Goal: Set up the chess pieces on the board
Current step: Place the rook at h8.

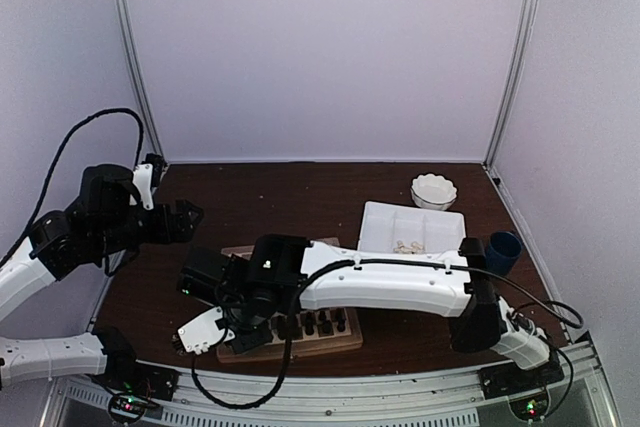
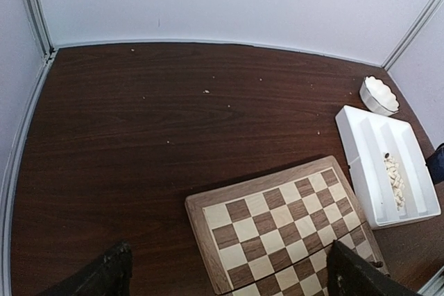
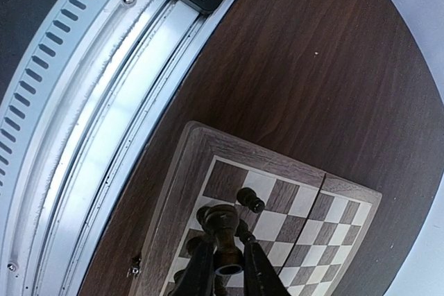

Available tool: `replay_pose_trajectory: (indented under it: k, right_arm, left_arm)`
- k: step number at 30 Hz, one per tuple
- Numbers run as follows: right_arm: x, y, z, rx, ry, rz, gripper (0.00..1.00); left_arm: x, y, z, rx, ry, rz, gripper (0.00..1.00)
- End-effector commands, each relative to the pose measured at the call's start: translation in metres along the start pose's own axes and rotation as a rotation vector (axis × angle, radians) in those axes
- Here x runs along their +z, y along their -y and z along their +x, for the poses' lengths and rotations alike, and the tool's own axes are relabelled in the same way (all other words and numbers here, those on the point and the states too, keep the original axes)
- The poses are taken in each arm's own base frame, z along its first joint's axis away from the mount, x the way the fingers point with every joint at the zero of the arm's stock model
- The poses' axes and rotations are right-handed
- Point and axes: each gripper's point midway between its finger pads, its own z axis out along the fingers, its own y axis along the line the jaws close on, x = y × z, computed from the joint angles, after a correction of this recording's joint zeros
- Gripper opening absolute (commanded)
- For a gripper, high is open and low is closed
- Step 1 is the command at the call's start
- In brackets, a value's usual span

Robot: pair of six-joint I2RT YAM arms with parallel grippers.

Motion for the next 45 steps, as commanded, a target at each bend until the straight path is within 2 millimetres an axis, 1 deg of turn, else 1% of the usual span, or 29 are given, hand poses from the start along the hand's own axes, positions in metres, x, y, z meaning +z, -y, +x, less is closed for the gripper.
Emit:
replay_pose_trajectory:
  k: [1, 4, 9, 16, 27, 45]
  right_arm:
    - [0.015, 0.009, 0.004, -0.019, -0.034, 0.051, 0.17]
    - [0.026, 0.008, 0.007, -0.031, -0.059, 0.059, 0.17]
    - [0.037, 0.009, 0.012, -0.042, -0.092, 0.083, 0.17]
    - [0.045, 0.007, 0.016, -0.051, -0.107, 0.081, 0.17]
    - [0.054, 0.003, 0.016, -0.055, -0.106, 0.067, 0.17]
    - [0.071, 0.004, 0.024, -0.065, -0.146, 0.084, 0.18]
  left_arm:
    - [-0.001, -0.001, 0.002, 0.013, -0.003, 0.006, 0.98]
    - [-0.003, -0.005, 0.006, 0.027, -0.017, -0.005, 0.97]
    - [-0.01, -0.01, 0.01, 0.028, -0.01, -0.011, 0.98]
    - [-0.014, -0.015, 0.015, 0.034, -0.015, -0.021, 0.97]
    - [-0.013, -0.013, 0.018, 0.03, -0.022, -0.011, 0.97]
    - [-0.013, -0.014, 0.024, 0.028, -0.034, -0.005, 0.97]
